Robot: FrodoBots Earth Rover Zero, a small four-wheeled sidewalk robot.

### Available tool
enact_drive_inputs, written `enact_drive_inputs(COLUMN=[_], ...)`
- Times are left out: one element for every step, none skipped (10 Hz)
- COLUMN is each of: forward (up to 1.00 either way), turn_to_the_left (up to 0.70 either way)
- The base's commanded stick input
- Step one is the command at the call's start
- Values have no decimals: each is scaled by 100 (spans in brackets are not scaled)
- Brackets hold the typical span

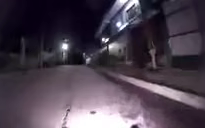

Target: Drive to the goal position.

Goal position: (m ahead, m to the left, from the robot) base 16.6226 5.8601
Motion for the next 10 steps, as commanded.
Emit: enact_drive_inputs(forward=[70, 70, 70, 70, 70, 70, 70, 70, 70, 70], turn_to_the_left=[0, 0, 1, 10, 27, 34, 33, 25, 0, 0])
